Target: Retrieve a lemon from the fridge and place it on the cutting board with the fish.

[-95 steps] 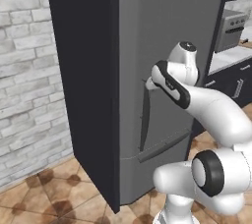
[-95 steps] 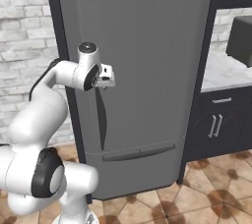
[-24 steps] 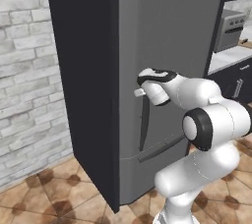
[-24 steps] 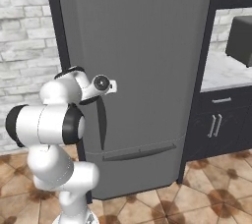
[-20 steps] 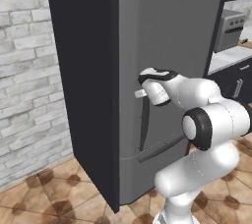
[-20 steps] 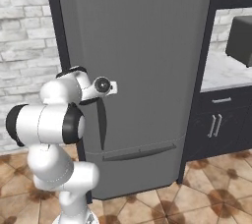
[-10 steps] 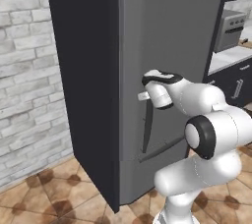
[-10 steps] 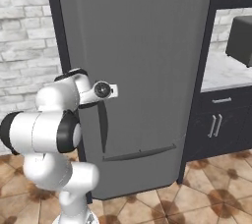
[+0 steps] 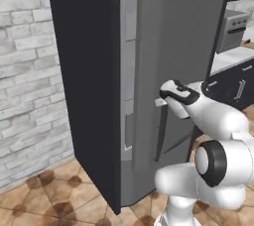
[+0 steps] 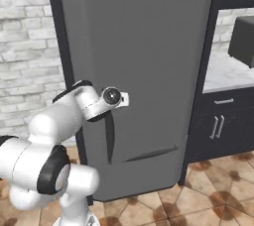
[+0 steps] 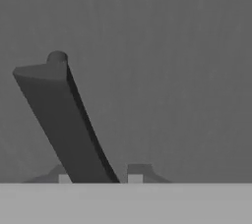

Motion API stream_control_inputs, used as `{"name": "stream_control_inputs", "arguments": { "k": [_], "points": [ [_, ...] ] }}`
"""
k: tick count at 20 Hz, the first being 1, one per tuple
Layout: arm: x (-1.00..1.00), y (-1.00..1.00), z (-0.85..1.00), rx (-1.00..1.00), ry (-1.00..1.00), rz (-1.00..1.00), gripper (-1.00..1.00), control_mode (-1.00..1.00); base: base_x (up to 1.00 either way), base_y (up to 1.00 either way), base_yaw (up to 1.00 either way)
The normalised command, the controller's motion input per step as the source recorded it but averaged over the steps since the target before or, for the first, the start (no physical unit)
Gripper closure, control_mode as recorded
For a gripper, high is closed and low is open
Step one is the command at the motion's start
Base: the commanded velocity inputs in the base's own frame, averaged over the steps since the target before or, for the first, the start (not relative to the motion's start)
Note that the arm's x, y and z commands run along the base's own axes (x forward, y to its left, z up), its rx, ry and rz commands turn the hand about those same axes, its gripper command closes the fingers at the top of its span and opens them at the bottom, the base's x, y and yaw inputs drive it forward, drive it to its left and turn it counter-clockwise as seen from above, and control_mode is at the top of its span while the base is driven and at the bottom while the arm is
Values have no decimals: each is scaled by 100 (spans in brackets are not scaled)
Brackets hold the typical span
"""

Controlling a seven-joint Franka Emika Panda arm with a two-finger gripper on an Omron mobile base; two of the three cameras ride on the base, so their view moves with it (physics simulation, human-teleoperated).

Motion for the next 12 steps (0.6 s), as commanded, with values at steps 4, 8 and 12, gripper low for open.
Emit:
{"name": "stream_control_inputs", "arguments": {
  "k": [4,8,12],
  "points": [
    [-85,-100,40,0,21,0,100,-100,0,0,0],
    [-100,-100,35,4,12,2,100,-100,0,0,0],
    [-100,-100,30,16,6,3,100,-100,0,0,0]
  ]
}}
